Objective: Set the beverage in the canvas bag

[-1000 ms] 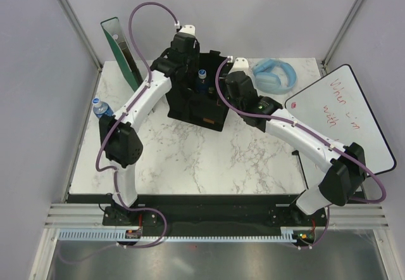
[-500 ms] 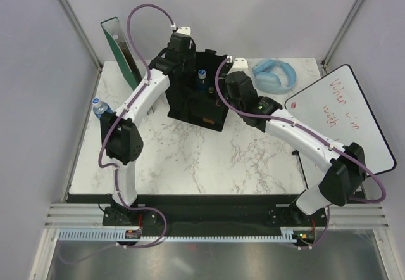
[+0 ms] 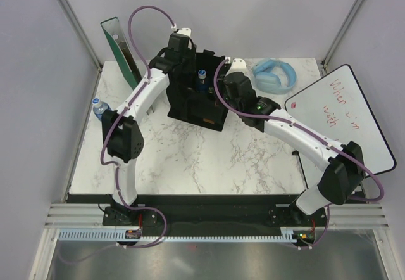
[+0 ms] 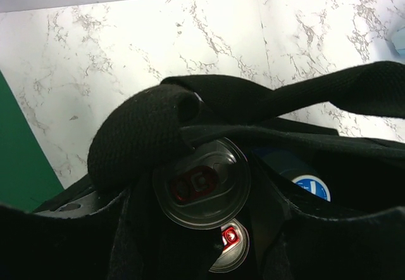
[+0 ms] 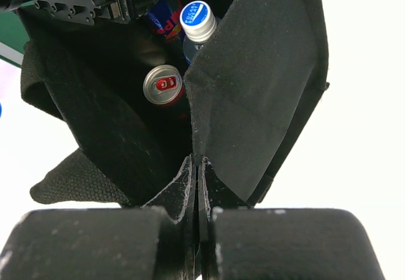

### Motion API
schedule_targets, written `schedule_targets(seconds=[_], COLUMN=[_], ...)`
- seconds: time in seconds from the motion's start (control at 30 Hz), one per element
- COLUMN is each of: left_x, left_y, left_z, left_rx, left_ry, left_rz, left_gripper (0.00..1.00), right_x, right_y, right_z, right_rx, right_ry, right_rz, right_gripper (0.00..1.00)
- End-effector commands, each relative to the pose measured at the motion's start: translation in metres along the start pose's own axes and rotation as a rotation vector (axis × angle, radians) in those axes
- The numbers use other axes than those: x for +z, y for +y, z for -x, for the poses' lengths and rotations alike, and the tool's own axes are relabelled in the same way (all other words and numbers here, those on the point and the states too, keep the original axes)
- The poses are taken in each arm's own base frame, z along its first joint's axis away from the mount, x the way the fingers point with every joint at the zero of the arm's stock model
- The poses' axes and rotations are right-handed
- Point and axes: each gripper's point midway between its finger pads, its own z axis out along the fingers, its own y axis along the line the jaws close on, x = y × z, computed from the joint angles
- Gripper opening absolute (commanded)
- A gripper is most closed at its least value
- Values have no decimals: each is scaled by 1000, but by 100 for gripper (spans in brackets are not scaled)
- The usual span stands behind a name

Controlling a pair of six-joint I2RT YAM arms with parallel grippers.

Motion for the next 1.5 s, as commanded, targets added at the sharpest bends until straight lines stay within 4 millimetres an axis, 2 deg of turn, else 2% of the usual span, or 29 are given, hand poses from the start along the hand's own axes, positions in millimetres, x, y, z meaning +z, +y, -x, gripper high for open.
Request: schedule_targets(seconds=[0.0, 0.13, 0.3, 0.5, 0.57, 0.67, 0.73, 1.17, 1.47], left_x=[13, 25, 36, 40, 40, 41, 40, 44, 56], left_y=[-11, -4, -6, -9, -9, -8, -7, -4, -5], left_z=[-30, -44, -61, -66, -66, -69, -72, -86, -110], left_rx=[40, 70, 86, 91, 91, 98, 99, 114, 123], left_ry=[81, 109, 150, 162, 164, 171, 181, 224, 291], left_rz=[-52, -3, -4, -23, -24, -19, -15, -5, -4], left_gripper=[2, 2, 3, 15, 25, 30, 36, 41, 41], right_x=[9, 11, 14, 17, 19, 20, 20, 19, 27], right_y=[-4, 0, 0, -3, -3, -3, -3, -3, -4], right_z=[-2, -2, -2, -6, -8, -10, -10, -5, -14], right_rx=[-13, -8, -17, -26, -28, -26, -24, -25, -26], right_ry=[-15, -14, -14, -8, -4, 0, 0, -11, 7], right_rz=[-19, -4, -6, -19, -19, -18, -19, -16, -15], right_gripper=[0, 0, 0, 0, 0, 0, 0, 0, 0])
